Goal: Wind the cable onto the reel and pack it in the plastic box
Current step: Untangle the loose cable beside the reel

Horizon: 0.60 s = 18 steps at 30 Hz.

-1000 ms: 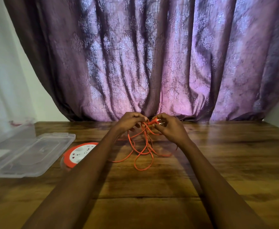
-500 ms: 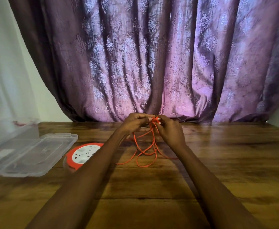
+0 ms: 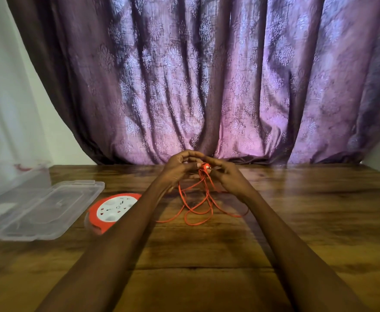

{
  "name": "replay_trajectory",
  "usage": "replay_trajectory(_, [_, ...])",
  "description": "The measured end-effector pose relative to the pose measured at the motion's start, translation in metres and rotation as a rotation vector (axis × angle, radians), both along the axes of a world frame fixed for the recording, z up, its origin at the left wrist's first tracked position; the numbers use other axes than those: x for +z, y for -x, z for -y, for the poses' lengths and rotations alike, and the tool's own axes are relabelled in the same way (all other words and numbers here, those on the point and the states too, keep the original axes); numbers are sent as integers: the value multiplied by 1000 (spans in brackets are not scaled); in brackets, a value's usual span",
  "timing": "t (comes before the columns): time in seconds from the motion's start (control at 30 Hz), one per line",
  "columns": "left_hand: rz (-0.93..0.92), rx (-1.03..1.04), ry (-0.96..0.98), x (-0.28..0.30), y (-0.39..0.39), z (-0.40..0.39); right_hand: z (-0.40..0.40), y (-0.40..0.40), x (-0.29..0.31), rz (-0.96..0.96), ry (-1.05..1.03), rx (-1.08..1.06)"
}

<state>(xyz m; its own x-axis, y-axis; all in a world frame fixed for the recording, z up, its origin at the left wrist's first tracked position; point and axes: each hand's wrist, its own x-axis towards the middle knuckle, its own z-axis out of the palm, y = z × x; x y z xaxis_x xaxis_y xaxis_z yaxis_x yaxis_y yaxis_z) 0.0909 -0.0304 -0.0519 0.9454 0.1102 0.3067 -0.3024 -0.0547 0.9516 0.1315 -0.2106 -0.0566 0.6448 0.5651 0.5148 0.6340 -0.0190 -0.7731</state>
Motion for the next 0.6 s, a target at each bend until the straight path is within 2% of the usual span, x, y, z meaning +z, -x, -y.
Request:
replay_trajectory(0.2, [25,30,-78,-1,0,5,-9,-12,-7,-8,-17,-169])
replay_trajectory(0.33, [38,61,-65,-3,-2,10,-14,-12,-8,81,30,-344])
replay_trajectory(0.4, [49,86,-61,-2,-4,11,-16,-8,-7,95,37,-353])
replay_trajectory(0.47, [75,111,-68,-2,-5,12,-13,-3,-4,19,8,-215])
replay_trajectory(0.6, [86,65,-42,-2,-3,5,12,-9,7,-365,-21,165])
